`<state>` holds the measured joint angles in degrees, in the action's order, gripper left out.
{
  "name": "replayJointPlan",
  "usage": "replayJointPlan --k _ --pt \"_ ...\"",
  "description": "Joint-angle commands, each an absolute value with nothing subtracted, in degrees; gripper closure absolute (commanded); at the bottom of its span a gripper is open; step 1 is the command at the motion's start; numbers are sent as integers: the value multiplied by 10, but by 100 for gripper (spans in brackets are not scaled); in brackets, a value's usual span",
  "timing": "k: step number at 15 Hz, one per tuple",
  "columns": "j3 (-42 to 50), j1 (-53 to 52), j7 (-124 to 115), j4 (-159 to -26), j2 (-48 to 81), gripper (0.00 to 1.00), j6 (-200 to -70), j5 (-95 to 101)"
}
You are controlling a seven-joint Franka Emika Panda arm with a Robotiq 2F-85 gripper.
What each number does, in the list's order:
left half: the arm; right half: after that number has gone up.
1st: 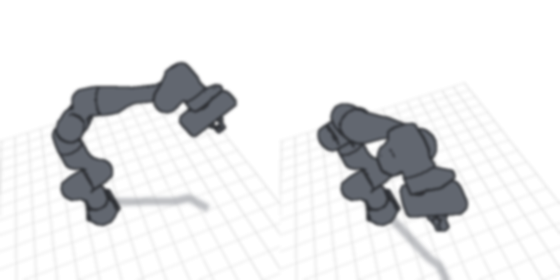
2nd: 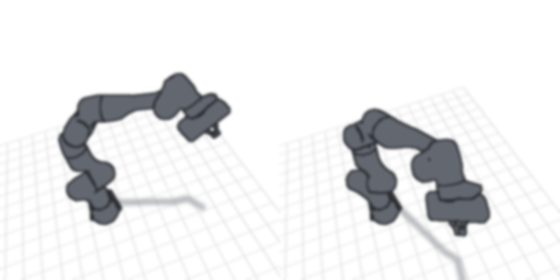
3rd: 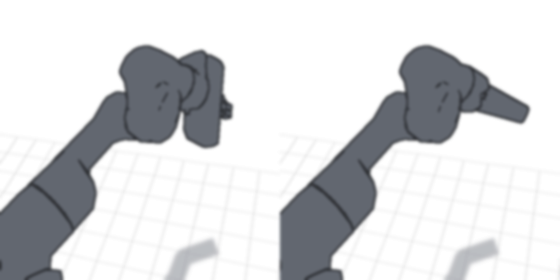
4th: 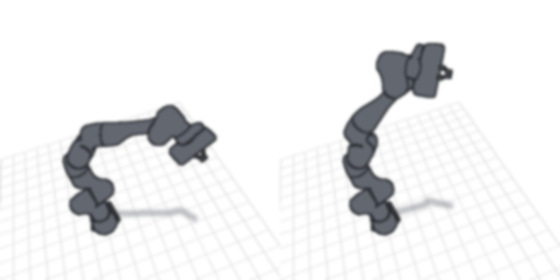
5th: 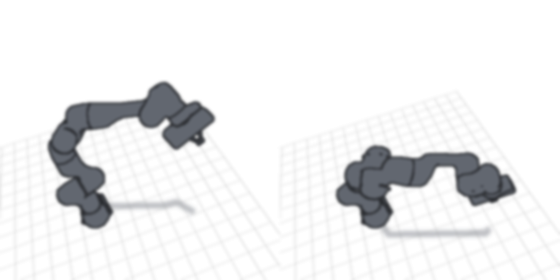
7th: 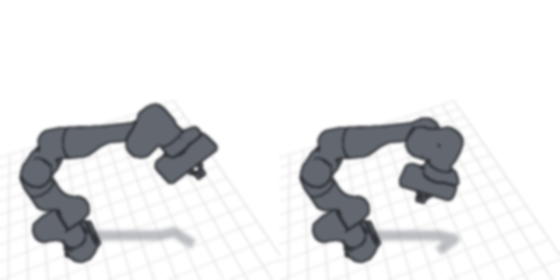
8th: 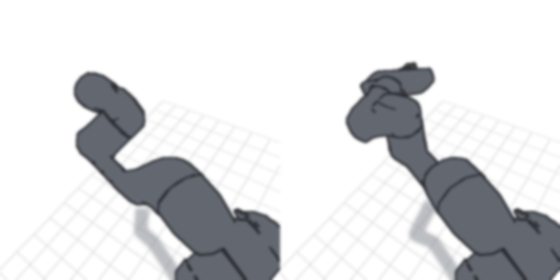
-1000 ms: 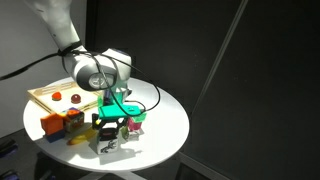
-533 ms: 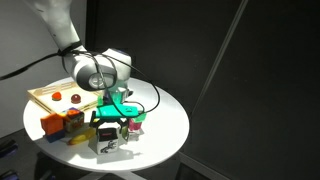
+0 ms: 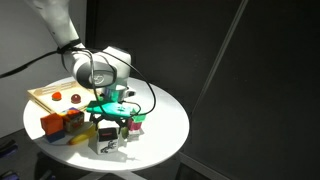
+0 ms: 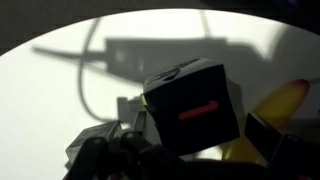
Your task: Remove the block with a red number on top from the stack and put it on the table
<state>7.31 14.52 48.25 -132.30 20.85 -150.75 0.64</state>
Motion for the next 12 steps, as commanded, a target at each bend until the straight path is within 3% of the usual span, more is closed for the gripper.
replayJointPlan --k 1,12 --pt "79 137 401 -1333 181 0 -1481 21" --pt "73 130 257 -1367 107 0 -1445 16"
